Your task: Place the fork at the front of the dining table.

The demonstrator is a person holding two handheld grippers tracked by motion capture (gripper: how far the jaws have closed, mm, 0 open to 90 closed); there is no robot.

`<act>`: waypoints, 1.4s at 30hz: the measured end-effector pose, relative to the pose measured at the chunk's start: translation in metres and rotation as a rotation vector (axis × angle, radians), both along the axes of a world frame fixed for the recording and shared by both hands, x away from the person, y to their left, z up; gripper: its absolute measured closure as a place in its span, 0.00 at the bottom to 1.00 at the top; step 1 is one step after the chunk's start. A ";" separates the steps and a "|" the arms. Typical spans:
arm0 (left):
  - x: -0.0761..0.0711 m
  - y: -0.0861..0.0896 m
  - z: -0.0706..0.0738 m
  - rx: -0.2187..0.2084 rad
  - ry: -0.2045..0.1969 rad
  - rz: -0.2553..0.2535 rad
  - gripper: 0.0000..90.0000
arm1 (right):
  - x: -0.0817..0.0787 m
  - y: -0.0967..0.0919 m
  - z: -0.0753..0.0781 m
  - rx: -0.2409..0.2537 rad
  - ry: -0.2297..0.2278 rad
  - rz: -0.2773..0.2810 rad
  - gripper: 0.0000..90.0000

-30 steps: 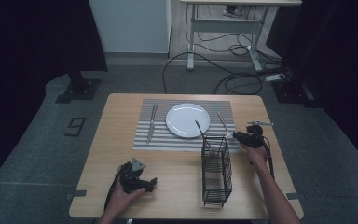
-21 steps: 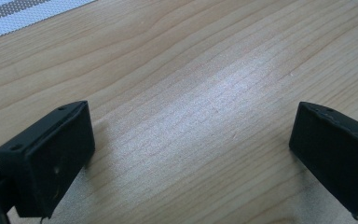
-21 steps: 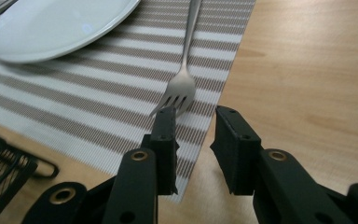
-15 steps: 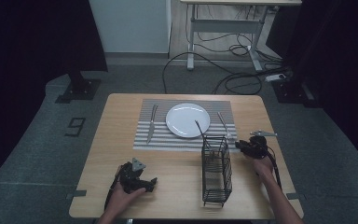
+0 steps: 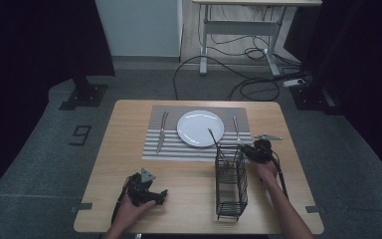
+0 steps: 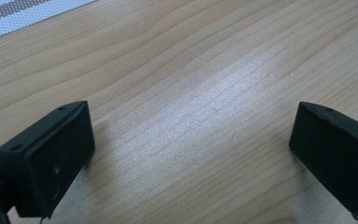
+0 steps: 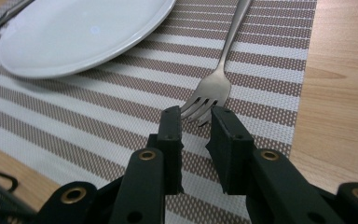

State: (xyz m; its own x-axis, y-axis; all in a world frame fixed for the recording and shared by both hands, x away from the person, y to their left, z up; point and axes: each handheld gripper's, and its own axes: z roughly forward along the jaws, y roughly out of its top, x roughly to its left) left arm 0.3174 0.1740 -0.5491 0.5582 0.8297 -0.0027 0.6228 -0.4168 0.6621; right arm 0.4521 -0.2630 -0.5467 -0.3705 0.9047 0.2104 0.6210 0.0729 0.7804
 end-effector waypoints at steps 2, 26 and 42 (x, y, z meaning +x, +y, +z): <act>0.000 0.000 0.000 0.000 0.000 0.000 0.00 | 0.001 0.000 0.000 0.003 0.000 -0.003 0.81; -0.001 0.000 0.000 0.000 0.001 0.001 0.00 | -0.071 -0.040 0.031 0.051 -0.123 0.035 0.57; -0.001 0.000 0.000 0.000 0.000 0.001 0.00 | -0.126 -0.059 0.033 0.021 -0.148 0.049 0.55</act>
